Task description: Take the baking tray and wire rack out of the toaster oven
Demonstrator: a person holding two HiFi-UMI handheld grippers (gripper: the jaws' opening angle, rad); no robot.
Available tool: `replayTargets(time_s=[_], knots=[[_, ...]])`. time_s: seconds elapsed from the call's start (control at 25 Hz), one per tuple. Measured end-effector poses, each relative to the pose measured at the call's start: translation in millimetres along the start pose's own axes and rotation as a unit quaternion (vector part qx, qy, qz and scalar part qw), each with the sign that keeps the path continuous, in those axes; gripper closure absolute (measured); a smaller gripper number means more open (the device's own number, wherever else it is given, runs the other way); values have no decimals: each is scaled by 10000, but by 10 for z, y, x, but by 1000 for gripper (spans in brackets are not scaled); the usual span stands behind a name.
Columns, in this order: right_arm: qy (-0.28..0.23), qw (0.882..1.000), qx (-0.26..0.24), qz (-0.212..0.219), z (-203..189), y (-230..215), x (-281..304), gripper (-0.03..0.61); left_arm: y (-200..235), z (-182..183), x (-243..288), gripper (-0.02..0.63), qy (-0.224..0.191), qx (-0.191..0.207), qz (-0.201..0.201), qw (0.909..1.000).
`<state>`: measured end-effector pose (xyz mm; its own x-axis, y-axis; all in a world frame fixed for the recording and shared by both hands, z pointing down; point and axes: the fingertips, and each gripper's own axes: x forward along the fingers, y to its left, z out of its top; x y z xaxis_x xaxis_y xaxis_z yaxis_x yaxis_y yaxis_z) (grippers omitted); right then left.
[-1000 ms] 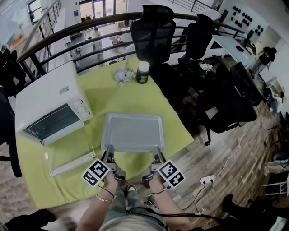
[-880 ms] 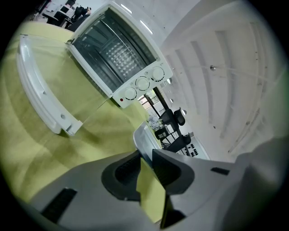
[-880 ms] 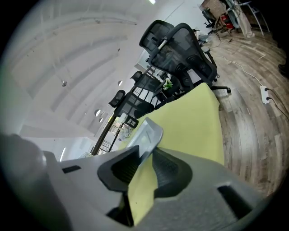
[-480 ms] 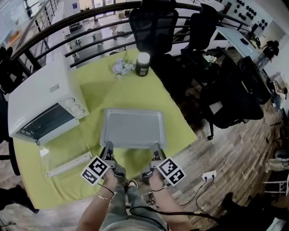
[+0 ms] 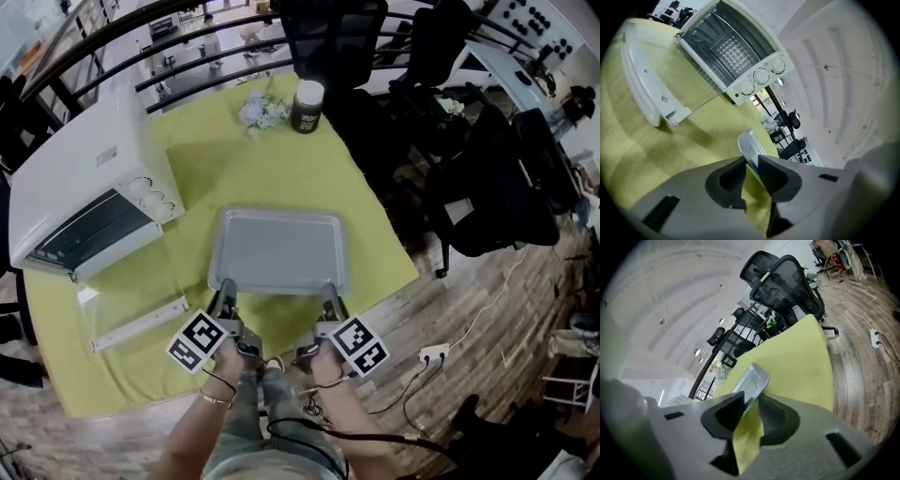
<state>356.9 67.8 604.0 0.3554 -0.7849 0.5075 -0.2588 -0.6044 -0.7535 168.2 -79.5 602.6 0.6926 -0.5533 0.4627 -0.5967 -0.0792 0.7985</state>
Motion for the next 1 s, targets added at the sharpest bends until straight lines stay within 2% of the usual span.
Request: replayTargets(time_s=[0.56,0.8,1.0], knots=[[95,9993,-255,-267,-53,-97,6,472,116,-77,18,526,317,155,377,9987],[223,9974,-435,-531,-100,-169,11,457,173,-122,28,517,613,300,715,9951],[336,9942,-603,-820,-154,-235,-16,439,136,-193,16,420,816,545,841,9916]])
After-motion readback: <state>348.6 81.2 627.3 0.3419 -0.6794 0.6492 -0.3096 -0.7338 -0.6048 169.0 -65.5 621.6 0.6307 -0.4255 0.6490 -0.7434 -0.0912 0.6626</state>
